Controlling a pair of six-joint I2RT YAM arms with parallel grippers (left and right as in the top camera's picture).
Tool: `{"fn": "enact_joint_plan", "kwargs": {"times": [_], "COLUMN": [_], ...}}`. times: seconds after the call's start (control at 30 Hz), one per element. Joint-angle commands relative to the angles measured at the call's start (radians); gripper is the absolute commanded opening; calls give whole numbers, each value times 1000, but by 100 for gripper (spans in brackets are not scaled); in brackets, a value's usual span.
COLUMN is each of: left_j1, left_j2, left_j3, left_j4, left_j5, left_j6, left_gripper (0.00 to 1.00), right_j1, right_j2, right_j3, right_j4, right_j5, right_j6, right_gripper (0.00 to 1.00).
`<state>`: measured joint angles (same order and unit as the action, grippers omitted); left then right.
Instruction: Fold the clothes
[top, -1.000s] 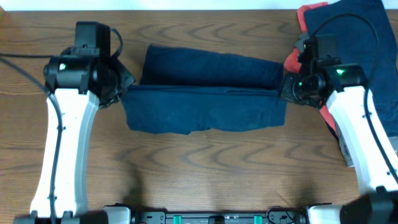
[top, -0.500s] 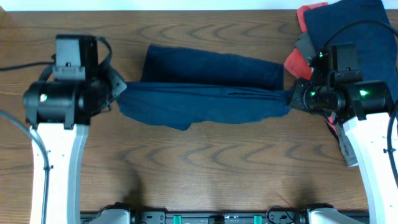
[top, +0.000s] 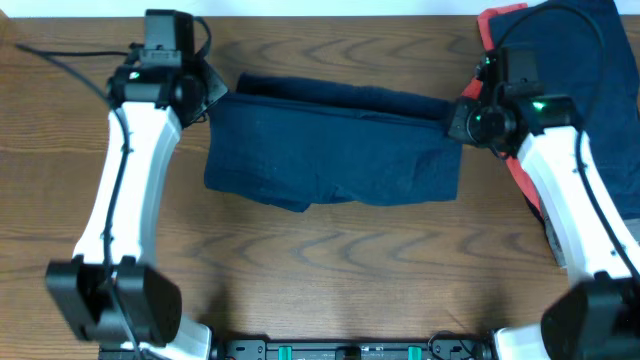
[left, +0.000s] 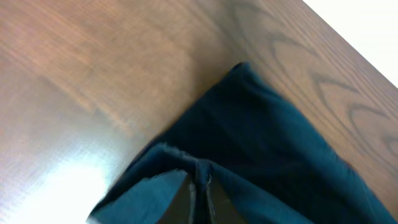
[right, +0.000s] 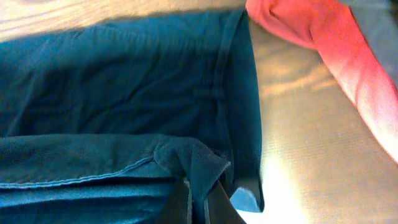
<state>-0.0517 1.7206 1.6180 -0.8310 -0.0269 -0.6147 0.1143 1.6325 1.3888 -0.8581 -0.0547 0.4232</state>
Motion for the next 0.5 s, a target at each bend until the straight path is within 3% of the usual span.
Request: {"fn": "enact_joint_plan", "kwargs": {"times": [0.0, 0.47], "left_j1": [-8, -74], "left_j2": [72, 340], "left_j3": [16, 16], "left_j4": [86, 359], "left_j5": [-116, -119], "left_j6": [58, 68], "left_gripper": [6, 6], "right_j1": [-42, -41], "right_j2": [80, 346], "right_j3": [11, 11], "right_j4": [72, 357], "right_j5": [134, 129], "right_j6": [-38, -36], "right_gripper": [1, 1]}}
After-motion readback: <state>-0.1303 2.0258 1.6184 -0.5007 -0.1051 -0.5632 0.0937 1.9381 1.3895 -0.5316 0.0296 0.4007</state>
